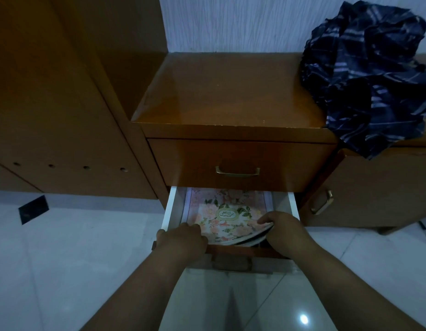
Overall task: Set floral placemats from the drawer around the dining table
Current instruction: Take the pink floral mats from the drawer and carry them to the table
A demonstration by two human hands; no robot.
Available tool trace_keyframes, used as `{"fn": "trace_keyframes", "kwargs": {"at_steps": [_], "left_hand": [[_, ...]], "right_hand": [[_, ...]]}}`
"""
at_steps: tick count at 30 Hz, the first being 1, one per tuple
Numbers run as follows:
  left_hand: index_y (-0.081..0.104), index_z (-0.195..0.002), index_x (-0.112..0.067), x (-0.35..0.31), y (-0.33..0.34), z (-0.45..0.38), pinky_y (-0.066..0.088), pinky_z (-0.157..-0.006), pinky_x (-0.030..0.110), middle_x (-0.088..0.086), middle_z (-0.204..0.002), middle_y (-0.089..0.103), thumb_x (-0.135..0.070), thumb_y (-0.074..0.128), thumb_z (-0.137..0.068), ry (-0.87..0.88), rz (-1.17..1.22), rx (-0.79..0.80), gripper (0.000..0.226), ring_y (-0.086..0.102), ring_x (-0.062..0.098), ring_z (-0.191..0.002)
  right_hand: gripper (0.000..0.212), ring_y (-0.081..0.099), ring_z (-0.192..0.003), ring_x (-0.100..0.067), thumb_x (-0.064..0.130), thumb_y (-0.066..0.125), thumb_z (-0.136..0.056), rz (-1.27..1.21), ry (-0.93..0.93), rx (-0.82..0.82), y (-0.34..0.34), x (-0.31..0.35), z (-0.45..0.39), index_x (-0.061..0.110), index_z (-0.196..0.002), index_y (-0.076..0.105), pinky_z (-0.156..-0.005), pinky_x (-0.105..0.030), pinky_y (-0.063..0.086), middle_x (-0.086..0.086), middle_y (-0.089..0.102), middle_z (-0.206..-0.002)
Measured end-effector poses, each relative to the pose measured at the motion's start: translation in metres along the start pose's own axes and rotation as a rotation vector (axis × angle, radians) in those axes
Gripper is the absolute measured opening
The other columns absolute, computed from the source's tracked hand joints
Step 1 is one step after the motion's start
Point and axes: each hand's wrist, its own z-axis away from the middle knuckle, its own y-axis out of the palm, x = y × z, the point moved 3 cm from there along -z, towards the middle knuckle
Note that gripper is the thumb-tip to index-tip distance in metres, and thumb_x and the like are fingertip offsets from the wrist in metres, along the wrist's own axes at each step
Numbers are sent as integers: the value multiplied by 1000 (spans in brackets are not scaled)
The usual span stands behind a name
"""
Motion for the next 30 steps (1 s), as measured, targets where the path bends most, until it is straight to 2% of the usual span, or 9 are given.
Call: {"fn": "trace_keyframes", "kwargs": {"at_steps": [4, 7, 10, 15, 20, 22, 25, 27, 30], "left_hand": [[52, -135, -25, 3, 4, -10, 40, -96, 51, 2, -137, 51, -52, 30, -98, -57, 194, -86, 51, 51, 29, -123], [52, -137, -29, 0, -2, -6, 40, -97, 42, 1, -137, 53, -66, 40, -94, -25, 286, -188, 58, 52, 28, -124], [47, -143, -33, -5, -12, 0, 43, -97, 37, -1, -142, 51, -71, 56, -85, 94, 377, -271, 70, 50, 24, -127], [30, -152, -39, -17, -24, 10, 39, -110, 46, -8, -154, 44, -66, 62, -85, 261, 336, -475, 79, 45, 19, -136], [33, -151, -45, -36, -34, 15, 48, -100, 36, -7, -146, 55, -45, 56, -97, 362, 298, -661, 59, 56, 19, -124], [34, -151, -46, -40, -34, 14, 53, -88, 32, -2, -138, 62, -34, 50, -102, 361, 288, -679, 53, 62, 22, -113], [29, -153, -47, -44, -34, 16, 47, -74, 29, 1, -130, 65, -23, 45, -103, 328, 205, -671, 58, 64, 25, -104], [28, -154, -46, -47, -36, 18, 50, -77, 30, 1, -132, 64, -20, 47, -102, 344, 180, -689, 61, 64, 24, -107], [31, -153, -44, -48, -44, 28, 54, -83, 33, 0, -135, 63, -20, 46, -102, 392, 124, -744, 59, 65, 24, -110]], "right_hand": [[41, 62, -108, -25, -6, 58, -79, 129, -85, -58, 1, -6, 0, 21, -105, 74, -89, -25, 49, -8, 67, -117], [28, 64, -92, -21, 4, 64, -83, 207, -152, -123, -3, -7, 3, 27, -96, 74, -79, -32, 54, -4, 65, -104], [23, 61, -83, -18, 8, 65, -89, 104, -233, -207, -15, 3, 7, 27, -99, 69, -72, -31, 52, -1, 60, -102], [20, 57, -86, -6, 15, 69, -91, -71, -293, -176, -36, 18, 15, 34, -95, 64, -68, -12, 43, 5, 57, -105], [18, 60, -85, -7, 16, 72, -88, -232, -260, -143, -60, 38, 36, 33, -84, 71, -72, -20, 50, 10, 58, -96], [21, 64, -90, -14, 12, 73, -87, -381, -202, -71, -64, 39, 40, 32, -82, 76, -80, -32, 57, 8, 61, -96], [15, 69, -95, -22, 16, 70, -91, -677, -72, -4, -63, 33, 41, 17, -81, 81, -91, -47, 58, 4, 71, -94], [16, 68, -101, -20, 18, 66, -95, -876, 41, 10, -62, 29, 37, 14, -88, 80, -97, -43, 56, -1, 71, -103], [23, 65, -112, -26, 20, 67, -93, -1070, 186, 73, -63, 21, 31, 10, -114, 69, -98, -43, 55, -14, 67, -121]]}}
